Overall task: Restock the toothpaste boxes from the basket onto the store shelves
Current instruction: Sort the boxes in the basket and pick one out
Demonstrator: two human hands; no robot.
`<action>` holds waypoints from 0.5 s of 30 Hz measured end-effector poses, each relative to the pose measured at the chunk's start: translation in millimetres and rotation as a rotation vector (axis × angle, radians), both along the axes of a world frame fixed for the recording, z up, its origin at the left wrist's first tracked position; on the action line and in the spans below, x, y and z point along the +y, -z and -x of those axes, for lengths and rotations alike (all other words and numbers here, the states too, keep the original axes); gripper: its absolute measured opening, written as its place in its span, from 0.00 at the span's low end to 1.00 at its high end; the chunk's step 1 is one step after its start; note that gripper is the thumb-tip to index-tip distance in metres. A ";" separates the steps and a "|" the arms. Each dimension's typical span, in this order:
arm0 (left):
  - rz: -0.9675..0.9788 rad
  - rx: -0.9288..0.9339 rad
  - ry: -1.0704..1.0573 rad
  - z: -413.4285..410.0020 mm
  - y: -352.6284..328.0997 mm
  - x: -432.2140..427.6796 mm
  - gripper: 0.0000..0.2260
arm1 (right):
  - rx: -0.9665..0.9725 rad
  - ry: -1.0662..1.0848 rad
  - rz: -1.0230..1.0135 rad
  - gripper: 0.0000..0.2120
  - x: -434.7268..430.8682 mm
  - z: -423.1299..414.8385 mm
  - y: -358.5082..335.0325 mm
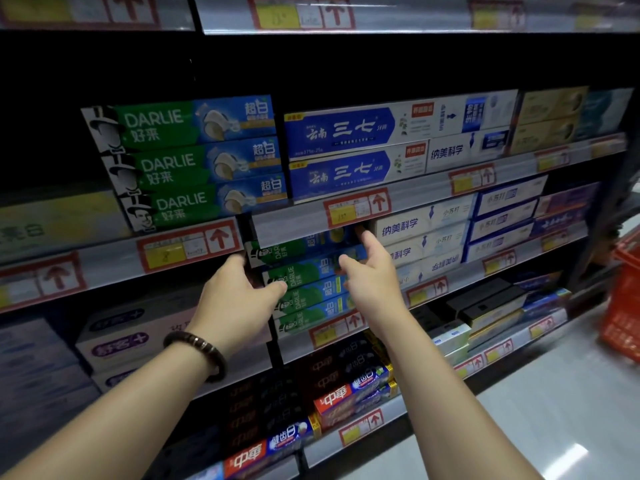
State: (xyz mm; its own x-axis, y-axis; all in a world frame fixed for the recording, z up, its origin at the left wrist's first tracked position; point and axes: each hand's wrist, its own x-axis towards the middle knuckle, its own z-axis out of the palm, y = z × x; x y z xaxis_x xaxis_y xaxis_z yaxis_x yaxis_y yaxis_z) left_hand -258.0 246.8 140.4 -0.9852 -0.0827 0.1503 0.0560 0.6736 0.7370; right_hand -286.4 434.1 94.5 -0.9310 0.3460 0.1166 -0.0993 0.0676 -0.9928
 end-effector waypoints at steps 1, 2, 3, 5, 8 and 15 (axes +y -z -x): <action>-0.008 -0.005 0.006 1.4 -0.6 -0.5 0.39 | 0.002 0.003 -0.011 0.39 0.2 1.2 0.2; -0.015 -0.011 0.014 4.0 -0.6 -1.6 0.39 | 0.000 0.009 -0.010 0.39 0.4 2.3 -0.8; -0.018 -0.018 0.024 6.1 -0.3 -2.6 0.39 | -0.005 0.009 -0.011 0.38 0.7 2.8 -1.5; -0.020 -0.027 0.028 9.0 -0.7 -3.7 0.39 | -0.025 0.015 -0.030 0.39 0.4 2.2 -4.4; -0.018 -0.067 0.027 11.5 -3.7 -2.5 0.42 | -0.059 0.004 -0.020 0.37 -0.4 0.3 -9.7; -0.083 -0.121 0.023 16.1 -4.5 0.7 0.43 | -0.093 -0.049 -0.087 0.30 2.6 -4.7 -14.6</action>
